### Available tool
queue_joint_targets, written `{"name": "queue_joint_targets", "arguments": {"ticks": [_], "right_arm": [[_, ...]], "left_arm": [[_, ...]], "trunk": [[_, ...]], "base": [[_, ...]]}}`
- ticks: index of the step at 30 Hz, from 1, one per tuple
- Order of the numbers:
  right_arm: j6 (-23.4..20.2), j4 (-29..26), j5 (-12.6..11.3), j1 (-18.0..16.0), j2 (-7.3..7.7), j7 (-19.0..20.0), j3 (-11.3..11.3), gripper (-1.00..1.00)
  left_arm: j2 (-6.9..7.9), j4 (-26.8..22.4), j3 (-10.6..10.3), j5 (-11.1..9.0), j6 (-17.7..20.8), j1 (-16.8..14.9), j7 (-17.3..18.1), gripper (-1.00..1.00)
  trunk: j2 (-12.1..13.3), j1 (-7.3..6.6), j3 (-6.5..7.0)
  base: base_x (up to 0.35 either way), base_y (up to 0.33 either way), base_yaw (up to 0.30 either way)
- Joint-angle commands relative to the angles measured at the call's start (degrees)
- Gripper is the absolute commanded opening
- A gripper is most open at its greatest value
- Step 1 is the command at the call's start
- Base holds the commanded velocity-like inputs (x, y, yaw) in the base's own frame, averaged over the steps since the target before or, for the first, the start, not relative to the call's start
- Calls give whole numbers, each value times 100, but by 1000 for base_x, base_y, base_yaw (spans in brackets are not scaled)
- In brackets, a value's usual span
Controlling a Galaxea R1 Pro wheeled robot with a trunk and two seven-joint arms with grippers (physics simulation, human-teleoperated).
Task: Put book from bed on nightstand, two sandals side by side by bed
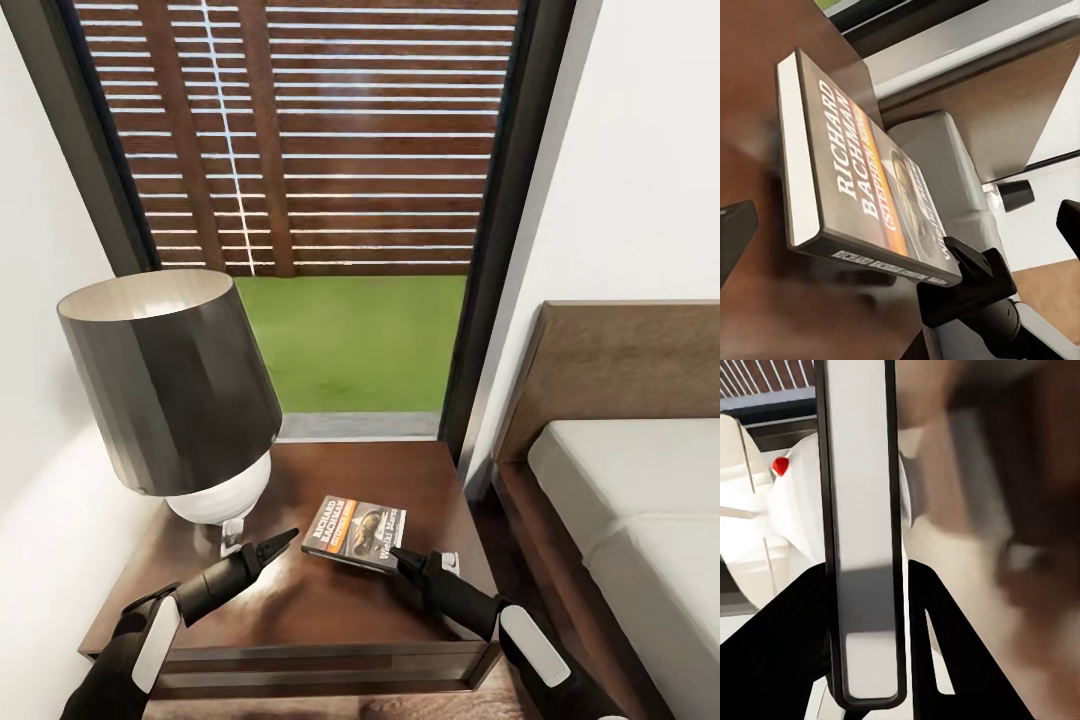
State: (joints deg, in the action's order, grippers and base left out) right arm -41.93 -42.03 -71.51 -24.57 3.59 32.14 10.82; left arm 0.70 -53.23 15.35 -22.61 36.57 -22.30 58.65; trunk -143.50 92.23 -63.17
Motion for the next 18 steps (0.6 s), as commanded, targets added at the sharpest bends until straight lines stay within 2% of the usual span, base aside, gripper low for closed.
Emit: {"name": "queue_joint_targets", "arguments": {"ticks": [1,4,18], "right_arm": [[-8,2,-20,-4,5,12,16,-100],[-8,2,-20,-4,5,12,16,-100],[-8,2,-20,-4,5,12,16,-100]], "left_arm": [[0,1,3,-25,43,-2,7,100],[0,-1,3,-25,43,-2,7,100],[0,0,3,-25,43,-2,7,100]], "trunk": [[-2,-1,-5],[-6,6,-71],[-6,6,-71]], "base": [[0,0,0],[0,0,0],[0,0,0]]}}
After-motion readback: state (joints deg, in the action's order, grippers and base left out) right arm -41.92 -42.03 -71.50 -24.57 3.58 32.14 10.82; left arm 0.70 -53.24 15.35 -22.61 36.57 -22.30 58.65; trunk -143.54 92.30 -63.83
